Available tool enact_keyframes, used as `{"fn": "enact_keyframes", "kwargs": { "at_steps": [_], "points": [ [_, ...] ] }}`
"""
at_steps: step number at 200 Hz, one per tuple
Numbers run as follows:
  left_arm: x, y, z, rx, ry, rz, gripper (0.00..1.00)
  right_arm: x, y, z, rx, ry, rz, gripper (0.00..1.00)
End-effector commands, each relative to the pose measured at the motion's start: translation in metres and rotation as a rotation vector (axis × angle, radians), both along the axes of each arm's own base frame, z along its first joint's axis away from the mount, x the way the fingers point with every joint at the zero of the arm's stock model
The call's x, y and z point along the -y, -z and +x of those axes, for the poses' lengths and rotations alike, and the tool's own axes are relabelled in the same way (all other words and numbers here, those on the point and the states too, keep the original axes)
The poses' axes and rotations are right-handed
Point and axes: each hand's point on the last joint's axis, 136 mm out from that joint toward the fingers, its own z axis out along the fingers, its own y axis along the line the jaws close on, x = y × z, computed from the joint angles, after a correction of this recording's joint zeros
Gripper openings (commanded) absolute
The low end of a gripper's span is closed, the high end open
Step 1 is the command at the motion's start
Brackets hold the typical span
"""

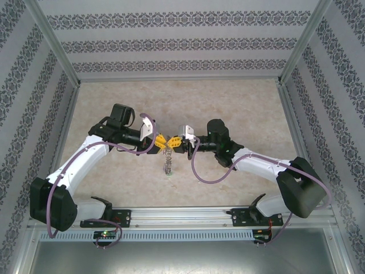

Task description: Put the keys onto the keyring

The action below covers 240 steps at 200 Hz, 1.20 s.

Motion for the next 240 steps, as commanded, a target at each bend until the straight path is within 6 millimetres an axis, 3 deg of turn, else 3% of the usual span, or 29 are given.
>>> {"fn": "enact_keyframes", "kwargs": {
  "at_steps": [1, 74, 108, 115, 168, 202, 240],
  "points": [
    [0.001, -0.002, -0.003, 0.025, 0.027, 0.016, 0.24, -0.006, -0.027, -0.004, 0.063, -0.041, 0.067, 0.0],
    [0.003, -0.013, 0.003, 0.084, 0.003, -0.002, 0.0, -0.007, -0.021, -0.006, 0.048, -0.043, 0.041, 0.0],
    [0.005, -0.014, -0.001, 0.092, 0.011, 0.008, 0.0, -0.008, -0.021, -0.005, 0.041, -0.038, 0.039, 0.0],
    [0.005, -0.014, 0.0, 0.103, 0.004, 0.021, 0.0, -0.008, -0.02, -0.005, 0.037, -0.035, 0.035, 0.05],
    [-0.005, -0.01, 0.002, 0.167, -0.044, 0.149, 0.0, 0.003, 0.005, 0.003, 0.065, 0.037, -0.113, 0.16],
    [-0.007, 0.003, -0.004, 0.136, -0.001, 0.252, 0.0, 0.006, 0.006, 0.004, 0.084, 0.048, -0.161, 0.17],
    [-0.002, 0.003, -0.003, 0.146, 0.016, 0.281, 0.0, 0.008, 0.002, 0.006, 0.126, 0.039, -0.208, 0.23]
  ]
}}
